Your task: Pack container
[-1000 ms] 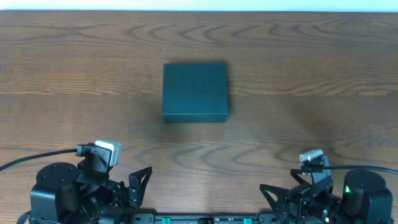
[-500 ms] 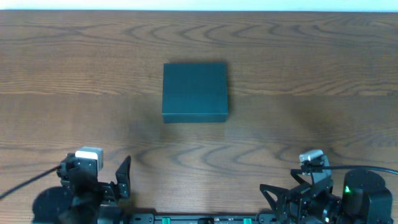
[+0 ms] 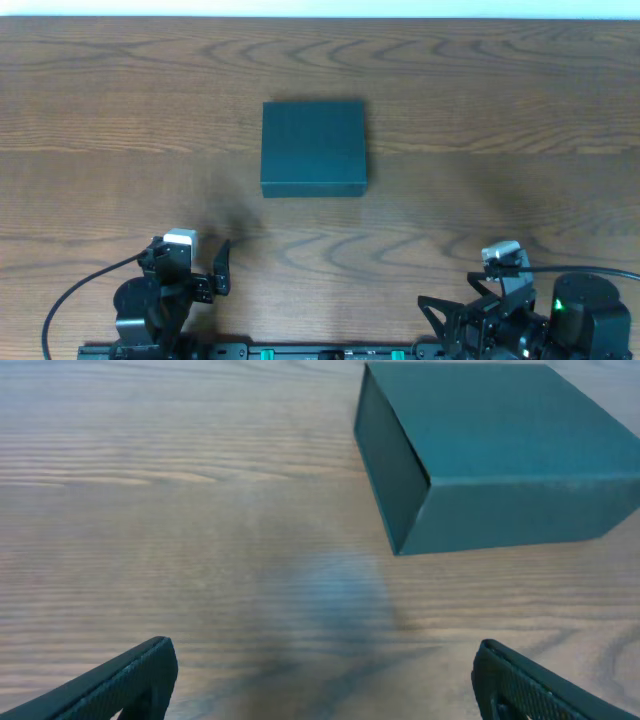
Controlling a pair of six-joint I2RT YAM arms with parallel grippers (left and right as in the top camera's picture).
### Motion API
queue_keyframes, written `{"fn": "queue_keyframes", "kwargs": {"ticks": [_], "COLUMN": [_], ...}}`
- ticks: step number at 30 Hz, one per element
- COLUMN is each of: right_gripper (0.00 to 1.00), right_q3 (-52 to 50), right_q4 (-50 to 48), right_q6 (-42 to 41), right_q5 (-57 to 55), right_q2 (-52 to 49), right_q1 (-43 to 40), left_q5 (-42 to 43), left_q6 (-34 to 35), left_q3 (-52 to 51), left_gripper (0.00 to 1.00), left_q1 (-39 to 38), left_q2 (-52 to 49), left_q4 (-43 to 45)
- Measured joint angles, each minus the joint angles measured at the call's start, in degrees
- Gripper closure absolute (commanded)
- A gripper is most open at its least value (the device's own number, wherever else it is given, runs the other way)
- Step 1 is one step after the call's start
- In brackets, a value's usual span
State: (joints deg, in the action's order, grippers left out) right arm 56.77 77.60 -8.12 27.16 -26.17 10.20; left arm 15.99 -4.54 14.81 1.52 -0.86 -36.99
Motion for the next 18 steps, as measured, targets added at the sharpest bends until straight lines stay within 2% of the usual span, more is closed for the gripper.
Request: {"fn": "queue_keyframes", "kwargs": {"ticks": [9, 18], "right_gripper": [0.01, 0.00], "right_q3": [0.00, 0.00], "right_q4": [-0.02, 0.00], "right_q6": [0.00, 0.00], "right_q5": [0.00, 0.02], "right_q2": [0.00, 0.00], "right_q1": [0.00, 0.00], "left_q5": [2.14, 2.75], "left_q6": [0.11, 0.22], "left_q3": [-5.11, -5.11], "left_gripper": [0.05, 0.05], "left_q1": [0.00, 0.00], "left_q2": [0.00, 0.13], "left_q4": [2.32, 2.75]}}
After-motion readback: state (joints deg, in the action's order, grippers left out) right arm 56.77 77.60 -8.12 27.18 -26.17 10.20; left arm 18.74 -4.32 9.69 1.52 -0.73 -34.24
